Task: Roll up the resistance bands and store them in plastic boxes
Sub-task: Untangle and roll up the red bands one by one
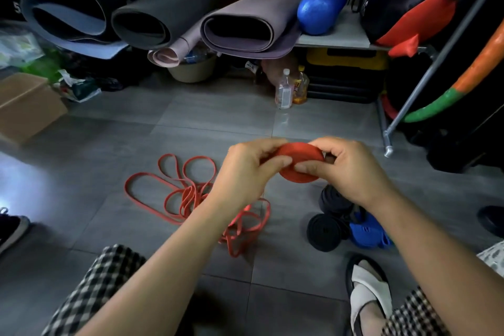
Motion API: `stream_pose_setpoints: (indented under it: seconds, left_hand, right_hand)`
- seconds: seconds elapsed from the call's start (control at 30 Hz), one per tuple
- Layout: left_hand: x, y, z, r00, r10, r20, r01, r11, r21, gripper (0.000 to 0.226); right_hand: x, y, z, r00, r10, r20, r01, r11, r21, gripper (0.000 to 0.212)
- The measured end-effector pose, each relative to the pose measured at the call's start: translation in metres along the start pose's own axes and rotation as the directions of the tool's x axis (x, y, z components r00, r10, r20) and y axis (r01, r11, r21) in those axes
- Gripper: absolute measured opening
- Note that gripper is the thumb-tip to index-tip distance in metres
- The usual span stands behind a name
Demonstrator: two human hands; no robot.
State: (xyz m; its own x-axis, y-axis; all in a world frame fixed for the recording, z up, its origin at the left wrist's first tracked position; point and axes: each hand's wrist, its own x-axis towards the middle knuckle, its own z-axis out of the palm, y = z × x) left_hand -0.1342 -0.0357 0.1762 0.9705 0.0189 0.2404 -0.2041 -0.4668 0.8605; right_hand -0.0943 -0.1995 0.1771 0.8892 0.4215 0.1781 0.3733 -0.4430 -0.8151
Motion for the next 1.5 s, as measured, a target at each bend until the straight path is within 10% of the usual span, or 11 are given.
stream_pose_setpoints:
  seconds: [0.2,0.37,0.73,0.8,0.9,0.97,1.07,1.2,1.5]
  left_hand:
    - [-0.003,-0.002,0.003,0.968,-0.252,-0.016,0.228,0.9,-0.372,0.022]
    - [-0.005,0.039,-0.007,0.959,-0.111,-0.262,-0.031,0.875,-0.484,0.015]
    - [-0.005,0.013,0.005,0.95,-0.264,-0.17,0.14,0.841,-0.522,0.017]
    - [-0.005,0.004,-0.002,0.946,-0.26,-0.196,0.165,0.902,-0.399,0.019]
    - [-0.002,-0.01,-0.015,0.986,-0.037,-0.165,0.059,0.99,0.132,0.005]
    - [-0.003,-0.014,-0.015,0.999,0.036,-0.039,-0.018,0.924,0.381,0.015]
    - [-0.007,-0.008,-0.008,0.999,0.036,0.012,-0.038,0.953,0.301,0.011]
    - [-0.004,-0.009,-0.01,0.984,-0.176,0.016,0.175,0.958,-0.227,0.032]
    - [-0.002,0.02,-0.009,0.992,-0.068,-0.11,0.011,0.892,-0.452,0.02]
  right_hand:
    - [0.001,-0.008,0.002,0.972,0.181,-0.152,-0.096,0.89,0.446,0.013]
    - [0.003,-0.031,0.001,0.97,0.144,-0.194,0.046,0.679,0.733,0.017]
    - [0.004,-0.012,0.034,0.964,0.216,-0.156,-0.02,0.642,0.767,0.012]
    - [0.006,-0.008,0.029,0.974,0.216,-0.066,-0.113,0.72,0.685,0.016]
    - [0.007,-0.002,0.011,0.994,0.078,-0.08,-0.075,0.996,0.043,0.039]
    - [0.005,-0.005,0.006,0.999,-0.051,0.004,0.05,0.972,-0.23,0.047]
    - [0.003,-0.007,0.008,0.989,-0.079,0.129,0.117,0.939,-0.324,0.026]
    - [0.006,-0.008,0.002,1.0,-0.001,-0.006,0.001,0.998,0.063,0.015]
    - [0.004,-0.031,0.008,0.986,0.142,-0.091,-0.028,0.669,0.742,0.013]
